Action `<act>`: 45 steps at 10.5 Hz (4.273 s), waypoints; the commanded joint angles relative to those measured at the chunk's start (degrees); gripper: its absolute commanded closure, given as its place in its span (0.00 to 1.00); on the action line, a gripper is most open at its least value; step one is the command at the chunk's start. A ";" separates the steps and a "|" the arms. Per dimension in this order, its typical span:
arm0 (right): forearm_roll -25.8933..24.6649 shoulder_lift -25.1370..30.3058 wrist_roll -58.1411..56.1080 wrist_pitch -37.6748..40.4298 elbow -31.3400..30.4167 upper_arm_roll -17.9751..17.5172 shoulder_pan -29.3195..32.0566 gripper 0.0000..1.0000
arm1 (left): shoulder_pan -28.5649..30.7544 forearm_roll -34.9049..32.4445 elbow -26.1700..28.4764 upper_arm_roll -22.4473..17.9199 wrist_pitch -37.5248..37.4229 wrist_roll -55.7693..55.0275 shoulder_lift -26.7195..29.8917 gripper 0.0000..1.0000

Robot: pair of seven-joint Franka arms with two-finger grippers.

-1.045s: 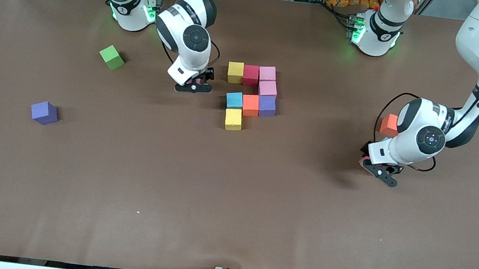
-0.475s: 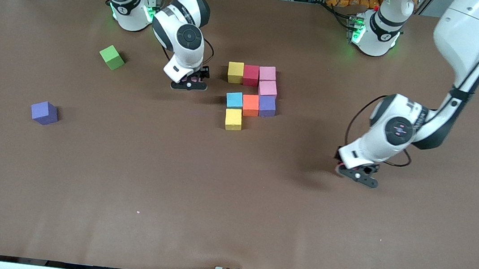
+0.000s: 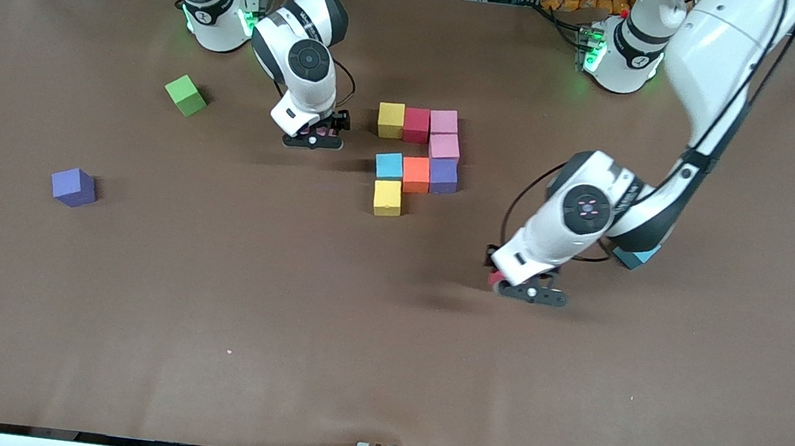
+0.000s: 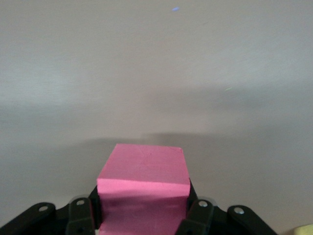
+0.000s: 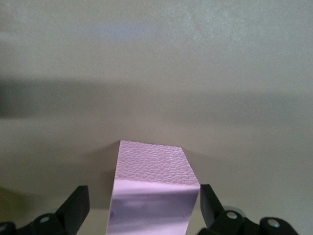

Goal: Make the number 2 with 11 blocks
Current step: 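Carry pink with the left gripper while the right gripper carries light pink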

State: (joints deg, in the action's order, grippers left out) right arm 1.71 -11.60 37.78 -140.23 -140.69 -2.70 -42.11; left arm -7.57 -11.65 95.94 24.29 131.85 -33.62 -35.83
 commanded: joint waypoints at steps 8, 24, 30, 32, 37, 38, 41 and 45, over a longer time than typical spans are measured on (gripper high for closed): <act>1.01 2.54 -0.25 -2.07 -1.52 -0.11 -0.34 0.88 | -24.14 5.15 -21.66 -9.78 -3.70 -27.00 -14.17 0.98; 1.10 5.80 -26.18 8.74 5.25 0.41 23.57 0.87 | -31.98 5.15 -22.46 -13.30 -3.53 -32.12 -16.90 0.92; 1.10 5.71 -25.39 8.74 5.78 0.33 23.48 0.87 | -32.16 5.15 -21.67 -13.12 -3.61 -32.03 -16.90 0.78; 1.10 5.71 -25.30 8.74 6.04 0.33 23.22 0.87 | -32.16 5.15 -21.41 -13.04 -3.61 -32.12 -16.90 0.40; 4.26 5.45 -25.21 9.00 7.53 0.33 23.04 0.87 | -32.69 4.44 -21.58 -13.30 -3.61 -31.77 -13.31 0.00; 5.22 5.10 -24.86 9.09 8.23 0.33 22.95 0.87 | -32.08 4.53 -21.58 -13.30 -3.61 -31.77 -11.30 0.00; 6.55 2.29 -18.56 9.09 11.91 0.06 21.47 0.87 | -28.92 4.62 -20.18 -13.48 -6.15 -31.94 -3.65 0.00; 6.99 -6.05 -1.71 9.09 22.80 -0.03 15.41 0.87 | -19.71 4.45 -17.64 -13.30 -16.86 -30.55 4.17 0.00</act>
State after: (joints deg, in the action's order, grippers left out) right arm 7.82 -12.95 29.94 -132.01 -124.00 -2.55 -24.64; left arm -30.35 -7.79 73.91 10.74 117.59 -65.11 -36.16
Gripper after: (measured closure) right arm 0.423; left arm 0.000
